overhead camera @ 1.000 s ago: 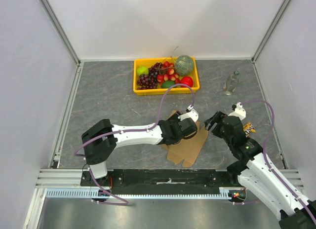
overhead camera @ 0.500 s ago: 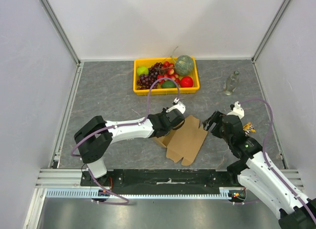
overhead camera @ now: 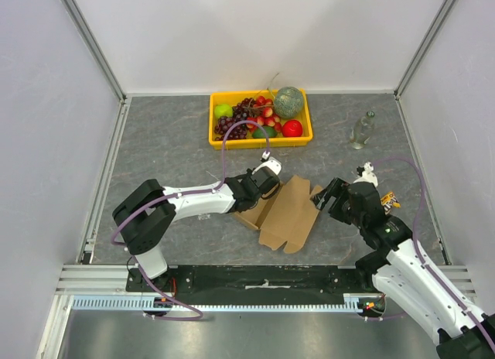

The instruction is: Fold the paper box

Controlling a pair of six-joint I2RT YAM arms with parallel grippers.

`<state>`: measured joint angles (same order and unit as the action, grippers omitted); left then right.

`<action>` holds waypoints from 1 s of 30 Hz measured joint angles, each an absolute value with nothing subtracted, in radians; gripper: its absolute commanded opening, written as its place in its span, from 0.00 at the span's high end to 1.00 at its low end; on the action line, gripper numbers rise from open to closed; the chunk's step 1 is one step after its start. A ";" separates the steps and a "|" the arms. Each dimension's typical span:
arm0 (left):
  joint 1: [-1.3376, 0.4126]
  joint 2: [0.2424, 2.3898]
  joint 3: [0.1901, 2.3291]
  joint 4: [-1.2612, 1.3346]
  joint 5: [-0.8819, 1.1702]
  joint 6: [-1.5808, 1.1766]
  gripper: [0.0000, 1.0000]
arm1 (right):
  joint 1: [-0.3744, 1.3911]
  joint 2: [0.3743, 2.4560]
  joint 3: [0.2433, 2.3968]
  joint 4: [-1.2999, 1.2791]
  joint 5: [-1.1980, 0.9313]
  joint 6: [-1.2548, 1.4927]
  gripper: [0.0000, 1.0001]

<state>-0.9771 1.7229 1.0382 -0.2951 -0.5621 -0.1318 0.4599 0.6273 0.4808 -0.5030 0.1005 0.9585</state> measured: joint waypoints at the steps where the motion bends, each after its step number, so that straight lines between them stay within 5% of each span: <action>1: -0.977 1.723 1.038 -0.289 -0.557 -0.135 0.80 | 0.460 0.620 0.476 -0.500 0.092 0.968 0.17; 12: -0.977 1.723 1.033 -0.270 -0.527 -0.147 0.80 | 0.459 0.611 0.381 -0.453 0.018 1.048 0.23; 26: -0.976 1.723 1.019 -0.258 -0.513 -0.173 0.79 | 0.459 0.630 0.301 -0.318 -0.094 1.139 0.57; 30: -0.973 1.723 1.019 -0.258 -0.509 -0.182 0.71 | 0.459 0.632 0.301 -0.281 -0.116 1.159 0.69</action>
